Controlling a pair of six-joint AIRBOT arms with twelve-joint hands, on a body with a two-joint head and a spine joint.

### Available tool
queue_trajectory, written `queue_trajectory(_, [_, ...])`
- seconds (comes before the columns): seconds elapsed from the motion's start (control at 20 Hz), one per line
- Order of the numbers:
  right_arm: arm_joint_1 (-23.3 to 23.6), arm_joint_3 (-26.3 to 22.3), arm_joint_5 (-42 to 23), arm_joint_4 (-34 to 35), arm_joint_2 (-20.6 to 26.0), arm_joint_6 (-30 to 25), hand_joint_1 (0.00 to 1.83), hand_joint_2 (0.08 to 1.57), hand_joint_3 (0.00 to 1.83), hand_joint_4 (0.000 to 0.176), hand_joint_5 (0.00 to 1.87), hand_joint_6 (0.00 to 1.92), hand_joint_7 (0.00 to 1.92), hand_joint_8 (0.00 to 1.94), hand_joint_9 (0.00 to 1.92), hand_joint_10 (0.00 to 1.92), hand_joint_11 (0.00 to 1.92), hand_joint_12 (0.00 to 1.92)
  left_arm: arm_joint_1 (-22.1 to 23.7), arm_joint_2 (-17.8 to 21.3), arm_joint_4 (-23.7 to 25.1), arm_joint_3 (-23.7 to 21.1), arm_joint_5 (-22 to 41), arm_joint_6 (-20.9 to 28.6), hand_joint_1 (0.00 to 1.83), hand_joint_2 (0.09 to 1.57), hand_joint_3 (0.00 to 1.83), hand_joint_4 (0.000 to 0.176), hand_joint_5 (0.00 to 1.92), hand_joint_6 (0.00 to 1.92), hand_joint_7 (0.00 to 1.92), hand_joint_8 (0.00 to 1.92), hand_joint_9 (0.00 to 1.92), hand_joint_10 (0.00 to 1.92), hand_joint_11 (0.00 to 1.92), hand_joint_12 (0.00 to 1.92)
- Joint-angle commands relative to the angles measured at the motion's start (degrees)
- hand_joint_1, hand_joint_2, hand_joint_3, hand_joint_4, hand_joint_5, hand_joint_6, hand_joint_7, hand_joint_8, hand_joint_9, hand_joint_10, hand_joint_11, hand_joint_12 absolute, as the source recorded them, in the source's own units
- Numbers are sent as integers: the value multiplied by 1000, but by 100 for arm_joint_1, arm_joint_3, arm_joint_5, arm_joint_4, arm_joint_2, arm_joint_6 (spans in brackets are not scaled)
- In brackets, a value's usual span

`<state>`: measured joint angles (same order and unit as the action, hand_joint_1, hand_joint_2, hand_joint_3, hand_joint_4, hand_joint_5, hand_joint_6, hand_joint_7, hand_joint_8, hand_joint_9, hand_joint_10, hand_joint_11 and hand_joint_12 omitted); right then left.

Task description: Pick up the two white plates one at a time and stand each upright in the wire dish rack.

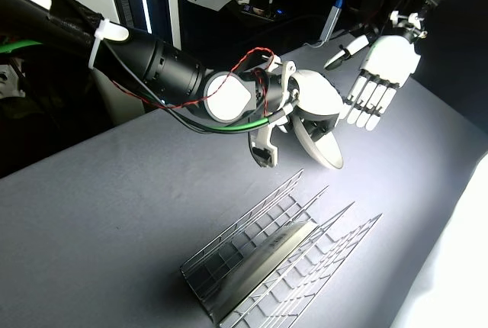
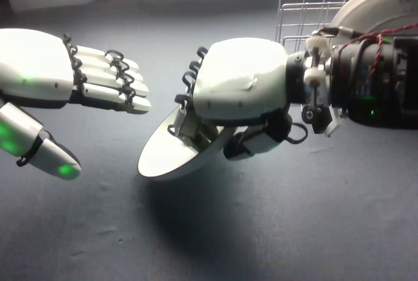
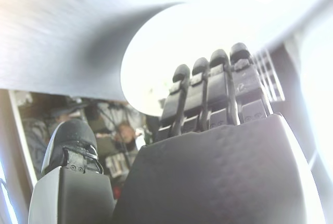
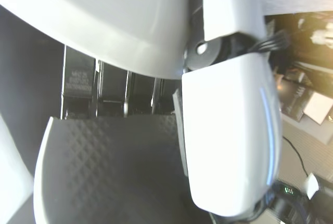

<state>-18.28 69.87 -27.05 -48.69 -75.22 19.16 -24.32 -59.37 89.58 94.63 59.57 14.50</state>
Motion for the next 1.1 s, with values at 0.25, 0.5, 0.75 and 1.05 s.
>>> queue_trajectory(0.25, [266, -569, -567, 1207, 480, -16, 1397, 1048, 0, 0, 1009, 755, 1109, 736, 1148, 930, 971, 967, 70, 98, -173, 124, -155, -54, 0, 1094, 1, 0, 68, 1, 16, 0, 0, 0, 0, 0])
queue_trajectory(0.5, [327, -984, -597, 1761, 880, -21, 1398, 1047, 0, 0, 985, 829, 1117, 716, 1167, 876, 994, 950, 181, 110, -149, 213, -335, -95, 0, 1099, 2, 0, 80, 5, 28, 5, 0, 0, 0, 0])
queue_trajectory(0.75, [378, -1264, -664, 2274, 1163, -44, 1394, 1062, 0, 0, 946, 835, 1087, 780, 1140, 943, 1025, 957, 332, 114, -96, 299, -335, -113, 0, 1086, 0, 0, 80, 1, 18, 0, 0, 0, 0, 0])
queue_trajectory(1.05, [497, -1613, -727, 3468, 1500, -89, 1400, 1035, 0, 0, 1017, 786, 1166, 620, 1179, 852, 1052, 875, 331, 113, 22, 314, -406, -133, 0, 1094, 0, 0, 76, 3, 30, 4, 0, 0, 0, 0])
